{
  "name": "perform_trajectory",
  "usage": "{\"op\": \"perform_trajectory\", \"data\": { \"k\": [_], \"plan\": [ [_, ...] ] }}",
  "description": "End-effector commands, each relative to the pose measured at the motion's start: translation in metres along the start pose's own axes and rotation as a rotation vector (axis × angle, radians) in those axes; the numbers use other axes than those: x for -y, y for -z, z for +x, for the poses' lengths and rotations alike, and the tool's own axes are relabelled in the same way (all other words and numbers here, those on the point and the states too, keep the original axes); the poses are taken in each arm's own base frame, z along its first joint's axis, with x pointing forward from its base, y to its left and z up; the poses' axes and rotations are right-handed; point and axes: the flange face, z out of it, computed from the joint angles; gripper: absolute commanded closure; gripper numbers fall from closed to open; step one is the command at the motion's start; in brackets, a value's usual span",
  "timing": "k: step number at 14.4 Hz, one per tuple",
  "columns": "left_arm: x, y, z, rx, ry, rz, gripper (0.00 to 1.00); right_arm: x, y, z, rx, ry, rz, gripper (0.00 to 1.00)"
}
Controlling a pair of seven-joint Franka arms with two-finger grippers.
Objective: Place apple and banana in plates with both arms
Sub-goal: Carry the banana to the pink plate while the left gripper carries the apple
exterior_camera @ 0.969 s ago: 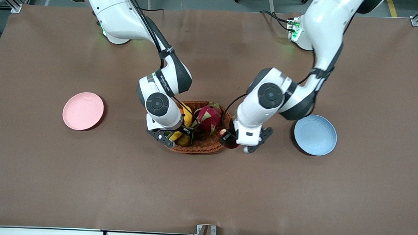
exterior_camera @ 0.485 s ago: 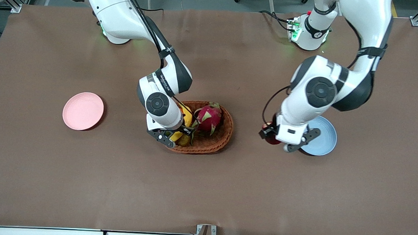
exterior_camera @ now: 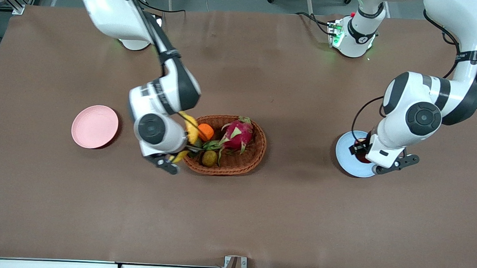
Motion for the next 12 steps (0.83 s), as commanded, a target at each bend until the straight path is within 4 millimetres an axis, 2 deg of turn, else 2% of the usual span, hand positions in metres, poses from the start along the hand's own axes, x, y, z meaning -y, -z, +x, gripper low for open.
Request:
{"op": "perform_trajectory", "data": {
  "k": [1,2,4,5,7,9,10,12],
  "plan": [
    [0.004,-0.025,-0.016,-0.009,-0.059,0.061,0.71,-0.096,0.028,0.042,0.0,0.136,-0.085,0.75],
    [0.006,-0.037,-0.018,-0.023,-0.08,0.089,0.71,-0.131,0.031,0.058,0.015,0.179,-0.088,0.75],
    [0.027,-0.066,-0.009,-0.044,-0.084,0.104,0.7,-0.203,0.022,0.086,0.058,0.25,-0.069,0.75],
    [0.027,-0.08,-0.008,-0.059,-0.095,0.094,0.7,-0.227,0.014,0.093,0.078,0.285,-0.061,0.75],
    [0.032,-0.107,0.002,-0.059,-0.084,0.059,0.68,-0.267,-0.004,0.091,0.081,0.32,-0.048,0.75],
    [0.027,-0.121,0.005,-0.059,-0.088,0.041,0.66,-0.316,-0.028,0.096,0.068,0.367,-0.059,0.75],
    [0.025,-0.131,0.006,-0.055,-0.089,0.032,0.62,-0.336,-0.037,0.1,0.076,0.386,-0.05,0.75],
    [0.025,-0.136,0.009,-0.06,-0.086,0.021,0.57,-0.372,-0.053,0.106,0.081,0.405,-0.033,0.75]
  ]
}}
